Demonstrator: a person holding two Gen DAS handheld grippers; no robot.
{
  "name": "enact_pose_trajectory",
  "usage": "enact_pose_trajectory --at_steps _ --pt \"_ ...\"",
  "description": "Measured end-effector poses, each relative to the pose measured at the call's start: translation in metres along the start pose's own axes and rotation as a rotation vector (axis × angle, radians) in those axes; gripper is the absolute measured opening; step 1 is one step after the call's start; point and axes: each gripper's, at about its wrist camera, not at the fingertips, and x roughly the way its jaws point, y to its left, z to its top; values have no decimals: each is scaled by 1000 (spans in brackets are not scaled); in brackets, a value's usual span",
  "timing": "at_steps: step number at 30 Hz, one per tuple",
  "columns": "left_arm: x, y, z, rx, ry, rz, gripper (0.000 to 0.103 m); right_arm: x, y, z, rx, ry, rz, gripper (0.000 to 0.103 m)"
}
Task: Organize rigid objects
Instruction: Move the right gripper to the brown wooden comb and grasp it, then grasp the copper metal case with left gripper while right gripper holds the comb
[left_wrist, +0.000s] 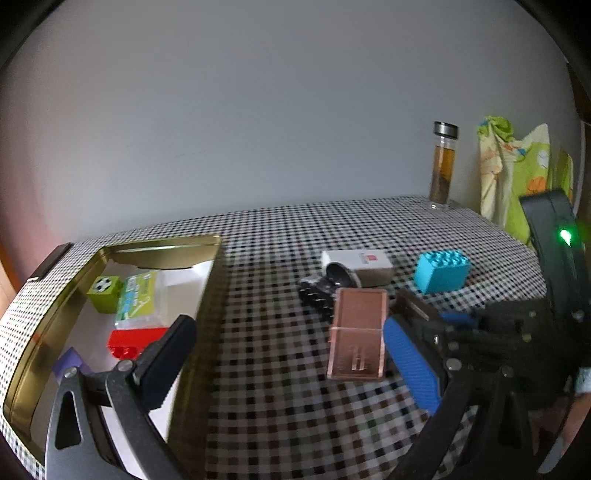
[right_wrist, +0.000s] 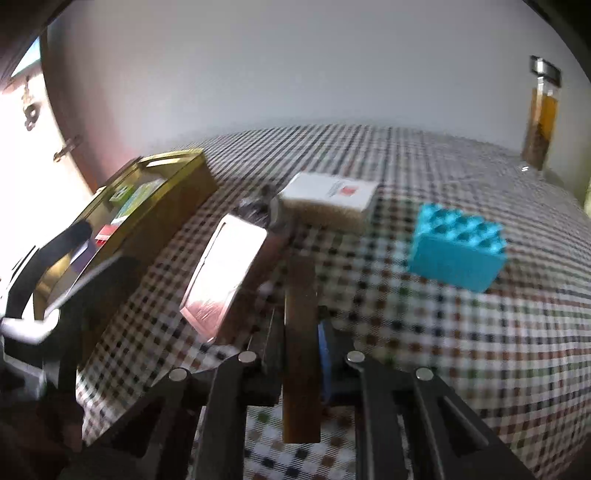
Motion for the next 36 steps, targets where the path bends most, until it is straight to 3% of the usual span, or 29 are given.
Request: enact_pose_trajectory --at_steps 7,10,17,18,19,22,28,36 --pt "17 -16 5 24 57 -58 102 -6 -17 6 55 -75 -52 17" --pt "27 -23 7 43 83 -63 95 -6 -23 10 70 -99 -70 17" --pt "51 -39 3 97 198 -83 93 -3 -23 14 95 -116 -62 17" --pt "53 -40 3 100 212 -82 86 -3 -21 14 93 -119 -65 17" --pt "56 -41 2 101 226 -85 69 -4 -19 13 90 -120 -67 17" --pt "60 -40 1 90 260 -118 46 -5 -19 13 89 -125 -69 17" --pt "45 -31 3 49 180 -112 46 -14 -19 11 83 -166 -63 17" --pt "14 -6 6 -48 1 -73 46 -41 -10 4 61 -322 -90 17"
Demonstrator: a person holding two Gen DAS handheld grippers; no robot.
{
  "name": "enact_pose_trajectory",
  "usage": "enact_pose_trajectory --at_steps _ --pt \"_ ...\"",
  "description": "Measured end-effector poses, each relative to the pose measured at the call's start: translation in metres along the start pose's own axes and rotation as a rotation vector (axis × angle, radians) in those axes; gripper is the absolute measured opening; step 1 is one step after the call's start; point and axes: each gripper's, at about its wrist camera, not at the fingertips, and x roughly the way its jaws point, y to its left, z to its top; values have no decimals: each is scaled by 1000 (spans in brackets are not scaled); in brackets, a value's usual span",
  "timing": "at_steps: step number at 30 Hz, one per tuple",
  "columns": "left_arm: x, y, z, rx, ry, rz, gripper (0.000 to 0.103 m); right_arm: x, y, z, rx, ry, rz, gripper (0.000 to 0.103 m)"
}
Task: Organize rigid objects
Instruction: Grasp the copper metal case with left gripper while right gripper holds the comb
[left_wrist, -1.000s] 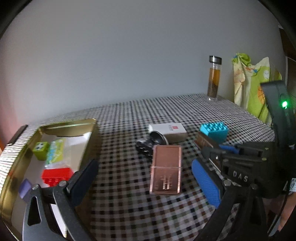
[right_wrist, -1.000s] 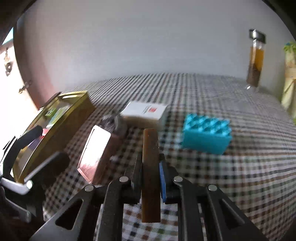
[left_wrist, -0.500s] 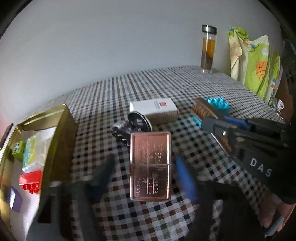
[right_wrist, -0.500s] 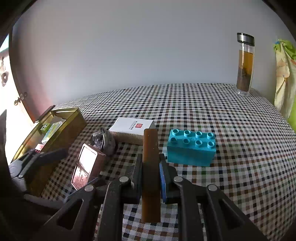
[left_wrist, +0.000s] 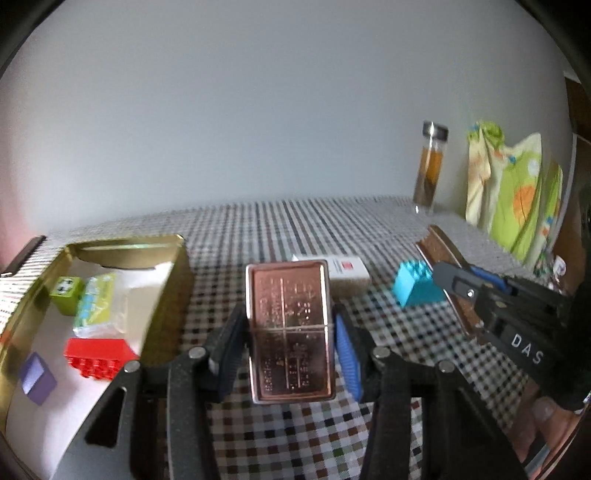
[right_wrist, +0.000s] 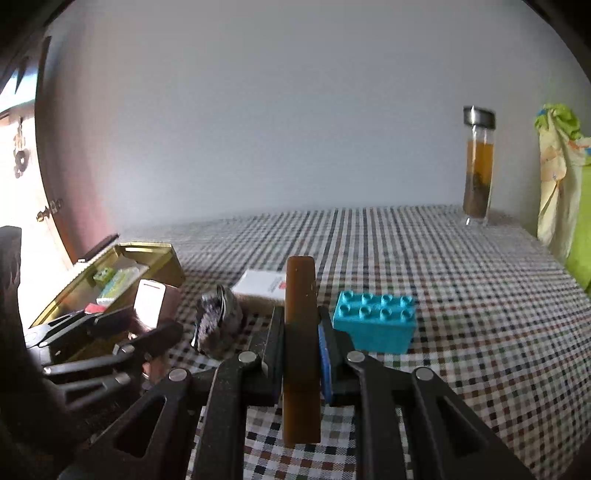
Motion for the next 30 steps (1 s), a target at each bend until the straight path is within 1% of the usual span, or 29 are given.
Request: enact_pose_trajectory --at_steps 4,7,13,22,30 --pt "-14 0 0 11 -97 47 46 -8 2 -1 1 -50 -4 17" --pt "-23 2 -1 12 -144 61 46 -11 2 0 9 -71 -1 17" --pt "-26 3 0 -3 -166 77 46 -18 8 -2 -9 -112 -7 17" --pt "-34 4 -4 -3 -207 92 46 -33 19 -7 -46 -213 -23 17" --pt "-42 5 -5 -6 -231 103 46 -36 29 -7 -61 -233 -22 17"
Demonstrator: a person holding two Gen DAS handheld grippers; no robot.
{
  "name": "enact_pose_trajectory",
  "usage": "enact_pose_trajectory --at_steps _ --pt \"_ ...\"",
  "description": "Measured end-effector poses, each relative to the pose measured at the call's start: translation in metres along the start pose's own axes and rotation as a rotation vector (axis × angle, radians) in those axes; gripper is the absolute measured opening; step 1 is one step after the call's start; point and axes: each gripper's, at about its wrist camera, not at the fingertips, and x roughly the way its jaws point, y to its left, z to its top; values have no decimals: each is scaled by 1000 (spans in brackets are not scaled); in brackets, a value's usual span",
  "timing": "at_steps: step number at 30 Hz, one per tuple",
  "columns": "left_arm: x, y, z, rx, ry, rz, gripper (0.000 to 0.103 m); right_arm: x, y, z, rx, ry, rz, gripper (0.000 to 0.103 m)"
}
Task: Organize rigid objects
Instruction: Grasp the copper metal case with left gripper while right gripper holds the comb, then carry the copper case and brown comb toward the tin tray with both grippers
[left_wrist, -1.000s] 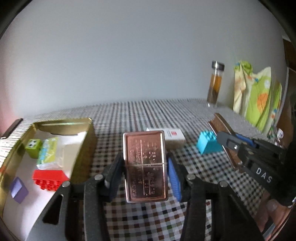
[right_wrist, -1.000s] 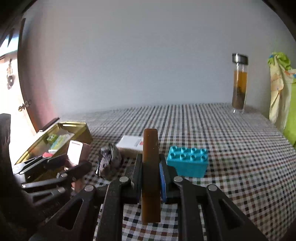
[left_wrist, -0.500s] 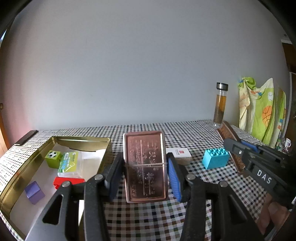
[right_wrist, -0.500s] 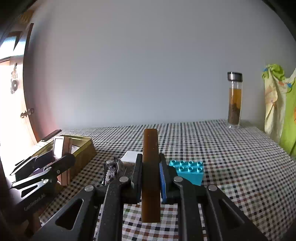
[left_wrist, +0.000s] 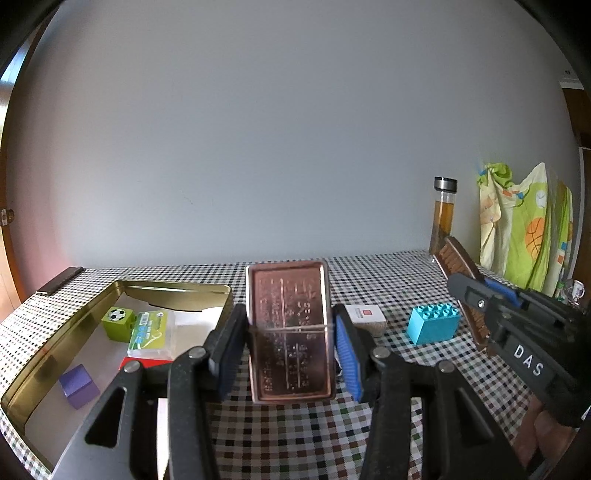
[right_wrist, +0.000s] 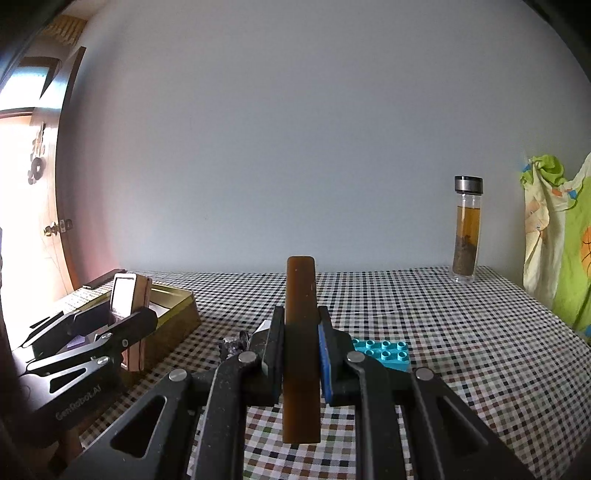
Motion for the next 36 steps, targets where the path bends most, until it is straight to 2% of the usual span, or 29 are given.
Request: enact_pose_trajectory --at_steps 36 --pt "-22 29 -3 -27 -43 44 46 1 46 1 -55 3 94 17"
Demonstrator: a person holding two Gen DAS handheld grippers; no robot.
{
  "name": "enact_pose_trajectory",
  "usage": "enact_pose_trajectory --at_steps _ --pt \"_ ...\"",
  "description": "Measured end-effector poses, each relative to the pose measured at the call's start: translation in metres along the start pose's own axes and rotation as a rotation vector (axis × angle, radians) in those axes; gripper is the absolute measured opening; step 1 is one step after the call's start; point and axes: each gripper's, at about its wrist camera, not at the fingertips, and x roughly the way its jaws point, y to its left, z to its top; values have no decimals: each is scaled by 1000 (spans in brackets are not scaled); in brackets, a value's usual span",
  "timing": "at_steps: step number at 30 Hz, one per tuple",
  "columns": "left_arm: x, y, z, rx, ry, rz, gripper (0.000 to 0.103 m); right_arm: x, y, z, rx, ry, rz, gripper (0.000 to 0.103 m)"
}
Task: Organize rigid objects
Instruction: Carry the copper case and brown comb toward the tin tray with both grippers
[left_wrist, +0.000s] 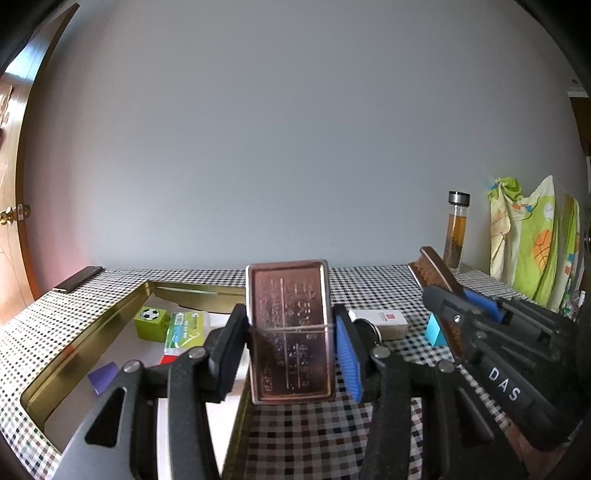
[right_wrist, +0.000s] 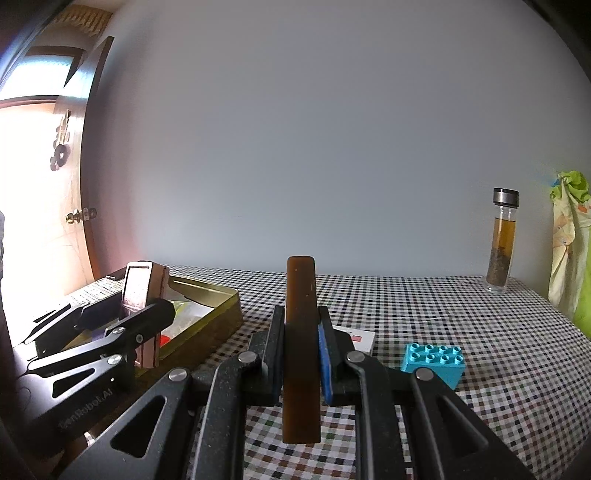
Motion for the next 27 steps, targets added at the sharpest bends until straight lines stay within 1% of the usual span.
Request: enact_pose_trajectory --at_steps 10,27 --pt "-4 13 0 -25 -9 17 46 2 12 0 -16 1 30 17" --pt "-12 32 -2 -36 -27 42 46 2 34 -1 -38 5 83 17"
